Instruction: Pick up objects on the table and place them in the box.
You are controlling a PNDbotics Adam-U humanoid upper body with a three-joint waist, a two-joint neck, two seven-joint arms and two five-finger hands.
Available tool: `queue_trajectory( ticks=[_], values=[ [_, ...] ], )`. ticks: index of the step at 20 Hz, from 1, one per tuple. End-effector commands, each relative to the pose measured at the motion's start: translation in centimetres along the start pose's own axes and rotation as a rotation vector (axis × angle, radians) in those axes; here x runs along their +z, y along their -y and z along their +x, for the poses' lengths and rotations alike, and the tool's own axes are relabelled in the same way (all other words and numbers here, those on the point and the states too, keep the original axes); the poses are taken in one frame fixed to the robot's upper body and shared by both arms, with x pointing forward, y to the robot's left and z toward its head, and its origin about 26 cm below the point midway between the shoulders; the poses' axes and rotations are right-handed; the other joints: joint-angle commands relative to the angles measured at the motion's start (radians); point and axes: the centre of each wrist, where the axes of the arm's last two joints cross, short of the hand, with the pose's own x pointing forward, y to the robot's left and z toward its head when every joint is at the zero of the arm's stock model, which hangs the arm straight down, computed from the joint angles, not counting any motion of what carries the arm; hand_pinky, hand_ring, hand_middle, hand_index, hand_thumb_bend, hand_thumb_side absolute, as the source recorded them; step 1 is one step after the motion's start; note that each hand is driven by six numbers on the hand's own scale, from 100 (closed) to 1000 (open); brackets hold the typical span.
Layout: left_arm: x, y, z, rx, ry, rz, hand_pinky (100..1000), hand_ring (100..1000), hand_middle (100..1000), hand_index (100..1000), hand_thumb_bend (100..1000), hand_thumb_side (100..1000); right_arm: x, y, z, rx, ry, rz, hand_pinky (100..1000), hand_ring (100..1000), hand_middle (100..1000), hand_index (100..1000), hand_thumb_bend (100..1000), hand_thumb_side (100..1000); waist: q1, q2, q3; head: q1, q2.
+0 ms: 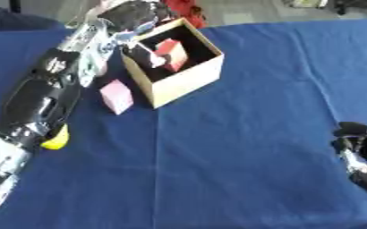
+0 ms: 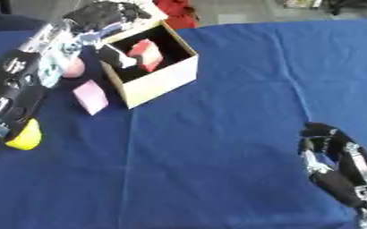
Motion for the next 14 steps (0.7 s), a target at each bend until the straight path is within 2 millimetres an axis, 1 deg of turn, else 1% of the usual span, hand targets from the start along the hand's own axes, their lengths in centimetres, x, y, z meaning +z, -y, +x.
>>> queue_trajectory(
  ticks=[1, 3, 4, 5, 6, 9, 10, 11, 14],
  values=[
    [0.9, -2.4, -1.2, -0.017, -0.014, 0.049, 848, 797, 844, 952, 415, 534, -0.2, 0.6, 0.4, 0.014, 0.016, -0.007, 684, 657, 674, 804, 100, 378, -0.010, -0.026, 0.002, -0.005, -0.012],
    [1.7, -3.3, -1.4, -0.025, 0.003, 0.062, 837, 772, 820, 939, 390, 395, -0.2, 0.7, 0.3, 0.018, 0.015, -0.013, 684, 657, 674, 804, 100, 375, -0.008, -0.026, 0.007, -0.012, -0.014],
    [2.4, -4.0, -1.5, -0.034, 0.017, 0.064, 836, 772, 808, 927, 389, 363, -0.2, 0.8, 0.3, 0.021, 0.015, -0.018, 684, 657, 674, 804, 100, 374, -0.006, -0.025, 0.009, -0.015, -0.015],
    [3.2, -4.7, -1.6, -0.043, 0.033, 0.061, 836, 772, 807, 927, 390, 362, -0.2, 0.9, 0.4, 0.024, 0.016, -0.022, 684, 657, 674, 804, 100, 374, -0.005, -0.024, 0.012, -0.019, -0.017],
    [4.2, -5.4, -1.7, -0.055, 0.047, 0.049, 833, 772, 808, 929, 401, 330, -0.1, 1.0, 0.3, 0.028, 0.014, -0.026, 684, 657, 674, 804, 100, 374, -0.002, -0.023, 0.016, -0.024, -0.018],
    [8.0, -7.4, -2.0, -0.094, 0.069, -0.001, 829, 771, 803, 929, 425, 297, -0.1, 1.3, 0.3, 0.038, 0.012, -0.038, 683, 657, 674, 804, 100, 378, 0.006, -0.019, 0.028, -0.038, -0.021],
    [9.4, -7.7, -2.0, -0.099, 0.065, -0.027, 823, 758, 785, 918, 423, 271, -0.1, 1.3, 0.3, 0.040, 0.011, -0.041, 683, 657, 674, 804, 100, 382, 0.008, -0.017, 0.035, -0.043, -0.022],
    [10.8, -7.7, -2.0, -0.098, 0.062, -0.054, 822, 757, 785, 918, 424, 274, -0.1, 1.4, 0.3, 0.042, 0.011, -0.044, 683, 657, 674, 804, 100, 383, 0.009, -0.015, 0.040, -0.047, -0.023],
    [14.1, -6.8, -1.7, -0.079, 0.043, -0.167, 820, 762, 790, 915, 437, 286, 0.0, 1.6, 0.3, 0.046, 0.010, -0.052, 683, 657, 674, 804, 100, 380, 0.010, -0.012, 0.059, -0.060, -0.025]
  ],
)
